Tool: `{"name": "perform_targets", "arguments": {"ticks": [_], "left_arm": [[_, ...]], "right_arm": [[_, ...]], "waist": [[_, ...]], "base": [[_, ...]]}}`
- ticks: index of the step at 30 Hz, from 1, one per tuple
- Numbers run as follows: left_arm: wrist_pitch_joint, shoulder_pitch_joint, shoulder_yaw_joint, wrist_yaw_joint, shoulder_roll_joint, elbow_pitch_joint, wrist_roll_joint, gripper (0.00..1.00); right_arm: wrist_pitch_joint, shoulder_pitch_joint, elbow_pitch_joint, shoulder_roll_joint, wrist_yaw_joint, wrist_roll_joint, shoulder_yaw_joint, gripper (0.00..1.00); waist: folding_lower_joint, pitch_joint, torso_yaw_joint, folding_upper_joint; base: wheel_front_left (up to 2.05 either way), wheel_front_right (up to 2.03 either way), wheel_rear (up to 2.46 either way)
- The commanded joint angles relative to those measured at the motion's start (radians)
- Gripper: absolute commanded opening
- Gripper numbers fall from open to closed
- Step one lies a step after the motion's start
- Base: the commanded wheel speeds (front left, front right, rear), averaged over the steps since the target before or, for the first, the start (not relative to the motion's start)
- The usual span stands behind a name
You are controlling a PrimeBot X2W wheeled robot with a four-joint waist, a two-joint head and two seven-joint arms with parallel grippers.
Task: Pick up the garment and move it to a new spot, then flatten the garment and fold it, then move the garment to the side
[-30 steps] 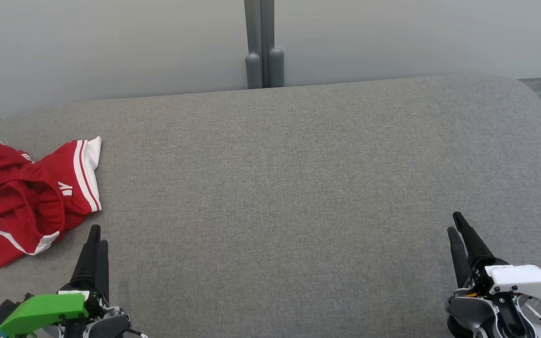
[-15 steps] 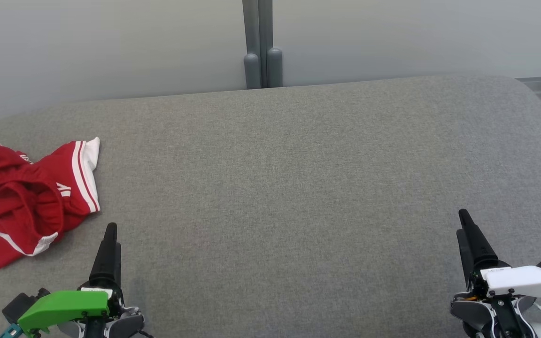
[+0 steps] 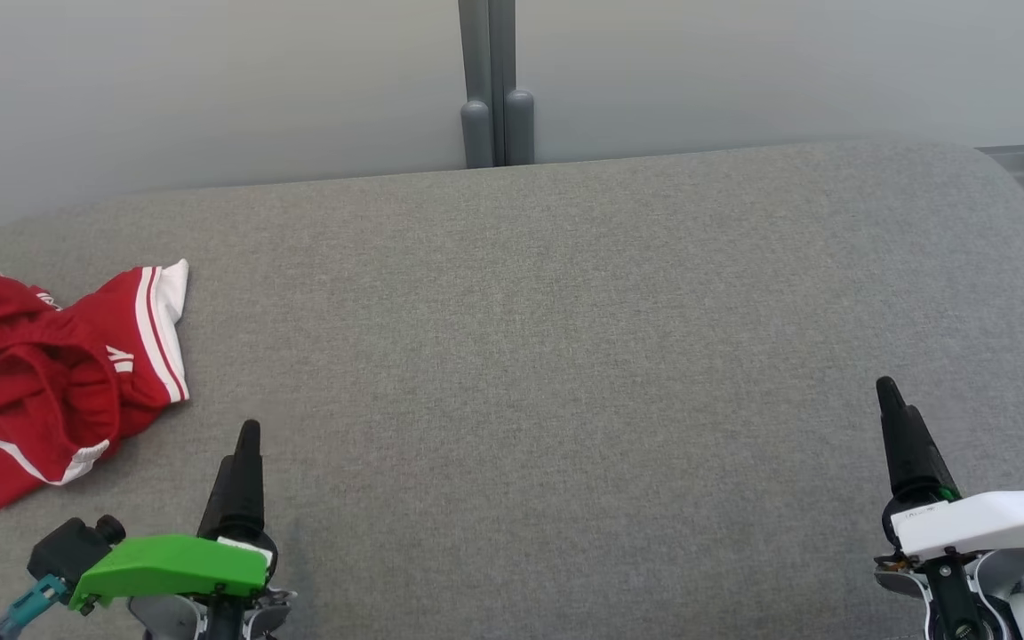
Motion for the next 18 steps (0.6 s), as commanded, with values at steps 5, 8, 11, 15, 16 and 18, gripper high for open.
{"name": "perform_targets", "arguments": {"ticks": [5,8,11,15,16,18], "left_arm": [[-0.027,-0.034,-0.048,0.019,0.032,0.002,0.16,1.0],[-0.038,-0.037,-0.069,0.028,0.041,0.01,0.225,1.0],[-0.048,-0.038,-0.083,0.039,0.047,0.017,0.28,1.0],[-0.062,-0.035,-0.096,0.056,0.054,0.024,0.349,1.0],[-0.066,-0.034,-0.1,0.06,0.059,0.027,0.369,1.0],[-0.073,-0.031,-0.107,0.069,0.065,0.034,0.402,1.0]], "right_arm": [[-0.028,0.006,-0.038,-0.02,0.0,-0.145,0.008,1.0],[-0.038,0.01,-0.043,-0.029,0.0,-0.203,0.015,1.0],[-0.049,0.011,-0.041,-0.037,0.0,-0.256,0.021,1.0],[-0.062,0.013,-0.039,-0.046,0.0,-0.323,0.026,1.0],[-0.065,0.014,-0.039,-0.048,0.0,-0.338,0.027,1.0],[-0.072,0.014,-0.039,-0.052,0.0,-0.367,0.031,1.0]], "waist": [[0.0,-0.001,-0.001,0.0],[0.0,-0.001,-0.003,0.0],[0.0,-0.002,-0.004,0.0],[0.0,-0.002,-0.006,0.0],[0.0,-0.002,-0.006,0.0],[0.0,-0.002,-0.006,0.0]], "base": [[0.0,0.0,0.0],[0.0,0.0,0.0],[0.0,0.0,0.0],[0.0,0.0,0.0],[0.0,0.0,0.0],[0.0,0.0,0.0]]}}
